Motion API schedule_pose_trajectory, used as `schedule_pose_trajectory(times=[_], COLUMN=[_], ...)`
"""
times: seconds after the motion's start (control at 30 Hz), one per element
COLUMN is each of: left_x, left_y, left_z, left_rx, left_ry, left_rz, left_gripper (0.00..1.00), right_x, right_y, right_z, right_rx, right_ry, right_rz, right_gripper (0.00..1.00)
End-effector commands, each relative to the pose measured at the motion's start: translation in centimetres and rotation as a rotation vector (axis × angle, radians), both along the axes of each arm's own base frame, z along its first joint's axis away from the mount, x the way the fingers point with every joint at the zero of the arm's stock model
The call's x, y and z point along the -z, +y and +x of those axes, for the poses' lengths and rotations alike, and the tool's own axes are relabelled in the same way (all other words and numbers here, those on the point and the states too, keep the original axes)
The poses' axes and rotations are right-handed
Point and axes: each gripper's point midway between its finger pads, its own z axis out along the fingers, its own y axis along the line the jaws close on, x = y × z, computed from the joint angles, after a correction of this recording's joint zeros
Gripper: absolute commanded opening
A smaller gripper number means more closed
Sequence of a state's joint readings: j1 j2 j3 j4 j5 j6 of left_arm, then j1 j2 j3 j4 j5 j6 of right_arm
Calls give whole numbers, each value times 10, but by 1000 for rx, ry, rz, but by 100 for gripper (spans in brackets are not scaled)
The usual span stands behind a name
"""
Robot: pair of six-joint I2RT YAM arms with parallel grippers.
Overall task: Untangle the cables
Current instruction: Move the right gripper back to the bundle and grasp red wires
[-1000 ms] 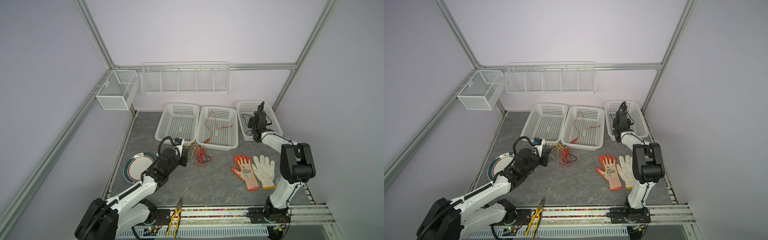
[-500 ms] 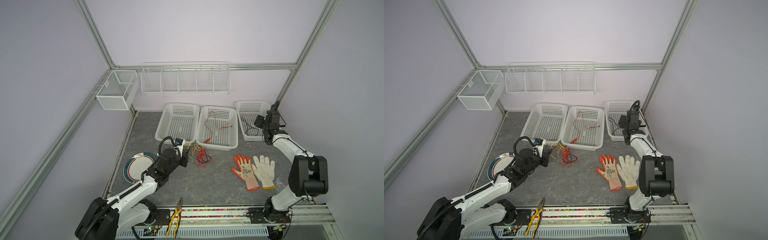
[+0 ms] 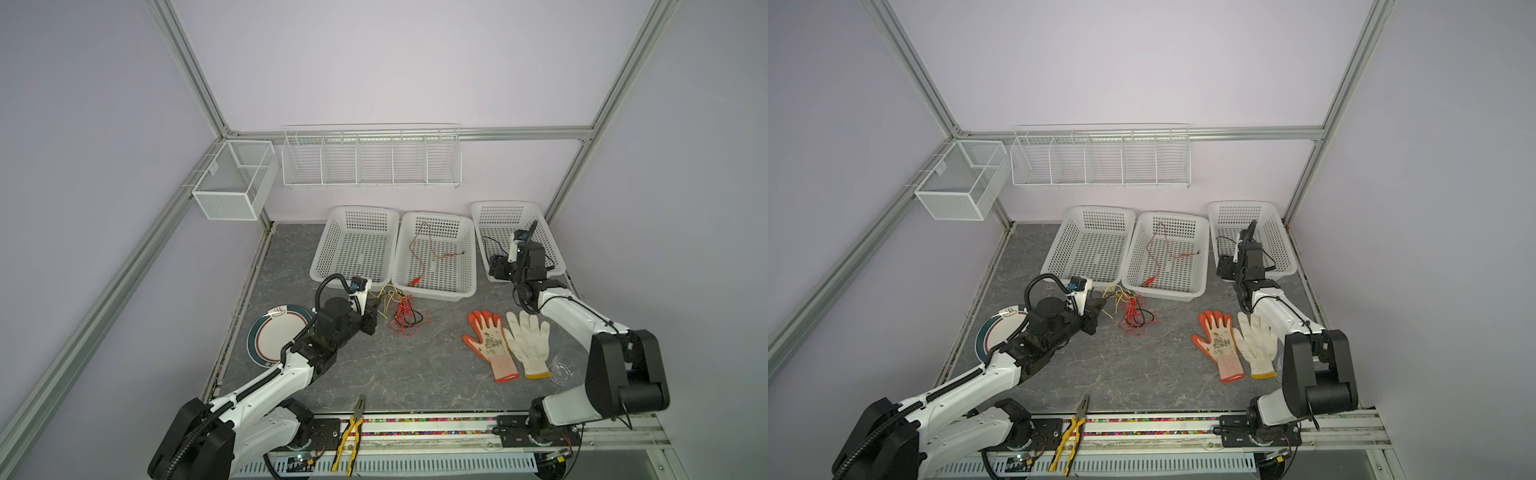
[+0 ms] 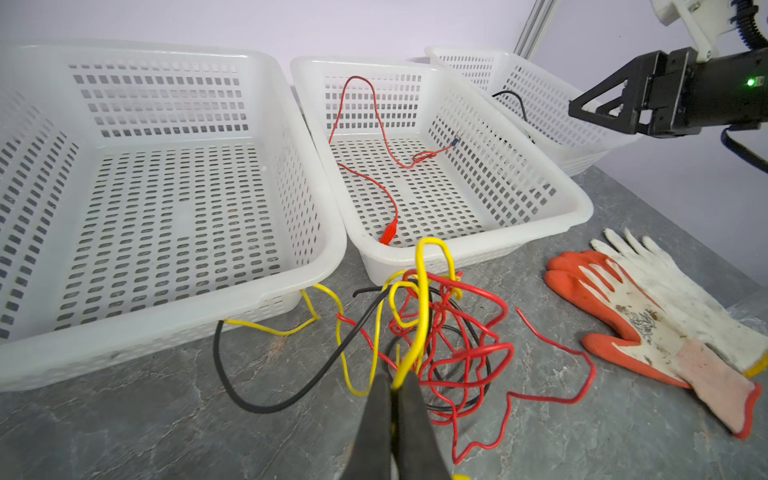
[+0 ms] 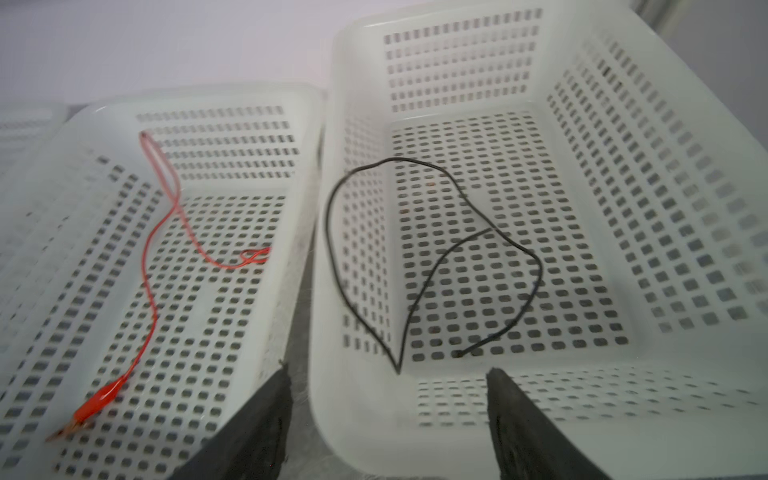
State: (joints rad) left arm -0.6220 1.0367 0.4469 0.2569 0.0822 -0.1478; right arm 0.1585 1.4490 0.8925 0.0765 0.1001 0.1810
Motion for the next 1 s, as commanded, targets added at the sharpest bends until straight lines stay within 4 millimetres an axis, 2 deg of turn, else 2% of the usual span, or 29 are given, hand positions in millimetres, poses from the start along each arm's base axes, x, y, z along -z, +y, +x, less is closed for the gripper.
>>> schedule_pose_trajectory(times=[0.0, 0.23, 0.43, 0.57, 0.67, 0.7, 0.73, 0.97], left_x=[-21, -38, -36, -32, -29, -29, -28, -27], left_y=[-7, -10, -12, -14, -15, -15, -15, -14], left_z=[-7, -11, -6, -3, 0, 1, 1, 6], left_rx=[53, 75, 64, 58, 49, 47, 45, 27], left_ry=[-56, -91, -76, -55, -44, -40, -37, -29], left_rz=[-47, -96, -103, -100, -95, -93, -92, -80], left_gripper=[0, 0, 0, 0, 0, 0, 0, 0], right_x=[-21, -53, -56, -60, -50, -57, -57, -34], right_y=[51, 133, 194, 227, 246, 253, 258, 282], right_z=[-20, -73, -115, -138, -149, -149, -148, -149], right_rx=[-219, -550, -773, -885, -939, -952, -955, -992], right_ry=[-89, -169, -143, -128, -90, -106, -103, -40], right_rz=[-36, 20, 118, 152, 143, 144, 138, 98], right_gripper=[73, 71, 63, 60, 56, 55, 54, 48])
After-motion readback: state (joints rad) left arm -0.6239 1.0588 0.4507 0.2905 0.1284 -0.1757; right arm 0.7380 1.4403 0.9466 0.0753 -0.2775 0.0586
